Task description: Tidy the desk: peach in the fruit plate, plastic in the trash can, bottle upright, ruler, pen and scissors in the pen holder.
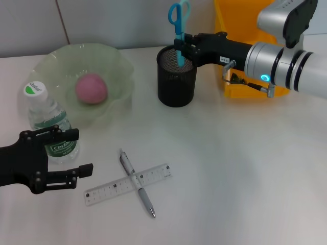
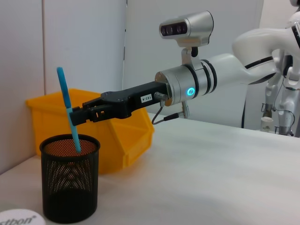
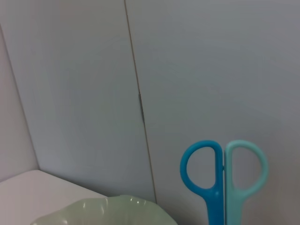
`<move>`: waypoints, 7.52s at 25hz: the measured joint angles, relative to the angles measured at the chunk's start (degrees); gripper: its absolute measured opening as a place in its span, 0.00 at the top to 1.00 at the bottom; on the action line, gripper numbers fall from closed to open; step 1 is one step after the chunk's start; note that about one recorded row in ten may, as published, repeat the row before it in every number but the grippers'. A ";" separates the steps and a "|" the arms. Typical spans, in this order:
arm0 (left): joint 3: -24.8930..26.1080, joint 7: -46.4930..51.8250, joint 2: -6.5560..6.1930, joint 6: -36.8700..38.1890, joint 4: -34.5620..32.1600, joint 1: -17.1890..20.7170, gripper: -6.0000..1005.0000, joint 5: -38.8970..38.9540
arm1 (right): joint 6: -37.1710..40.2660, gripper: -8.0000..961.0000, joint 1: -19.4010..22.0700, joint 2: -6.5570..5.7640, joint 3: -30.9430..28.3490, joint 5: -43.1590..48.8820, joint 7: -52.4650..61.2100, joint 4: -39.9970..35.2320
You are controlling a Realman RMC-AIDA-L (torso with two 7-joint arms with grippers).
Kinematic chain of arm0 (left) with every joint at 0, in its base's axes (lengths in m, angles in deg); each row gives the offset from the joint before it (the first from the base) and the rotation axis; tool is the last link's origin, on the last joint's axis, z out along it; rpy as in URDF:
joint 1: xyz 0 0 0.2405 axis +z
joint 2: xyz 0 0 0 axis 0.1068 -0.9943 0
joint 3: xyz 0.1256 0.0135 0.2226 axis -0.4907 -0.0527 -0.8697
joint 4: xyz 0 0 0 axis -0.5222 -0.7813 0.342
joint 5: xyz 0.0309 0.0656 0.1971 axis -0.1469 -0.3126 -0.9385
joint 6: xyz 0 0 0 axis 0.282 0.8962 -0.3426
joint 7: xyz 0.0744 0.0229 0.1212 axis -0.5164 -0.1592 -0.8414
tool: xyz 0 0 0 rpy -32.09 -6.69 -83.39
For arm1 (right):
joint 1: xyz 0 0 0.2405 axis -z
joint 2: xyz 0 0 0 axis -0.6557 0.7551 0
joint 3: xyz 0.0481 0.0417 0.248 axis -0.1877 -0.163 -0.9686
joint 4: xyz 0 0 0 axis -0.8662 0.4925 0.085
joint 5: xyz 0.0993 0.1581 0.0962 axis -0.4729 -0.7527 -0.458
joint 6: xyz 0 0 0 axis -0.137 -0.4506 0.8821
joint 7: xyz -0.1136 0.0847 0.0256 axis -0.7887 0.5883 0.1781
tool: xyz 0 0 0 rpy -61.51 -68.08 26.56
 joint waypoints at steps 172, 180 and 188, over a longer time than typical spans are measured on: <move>-67.77 57.04 0.97 -33.53 -13.06 -25.17 0.24 -25.31 | 42.94 0.25 5.57 -5.54 1.91 44.41 25.79 -28.15; -68.62 57.43 0.97 -34.47 -11.75 -25.92 0.24 -25.31 | 42.66 0.25 5.85 -5.16 2.26 44.40 25.12 -28.05; -68.66 57.49 0.97 -35.23 -10.56 -26.47 0.25 -25.31 | 42.65 0.25 6.03 -4.95 2.26 44.40 24.60 -28.04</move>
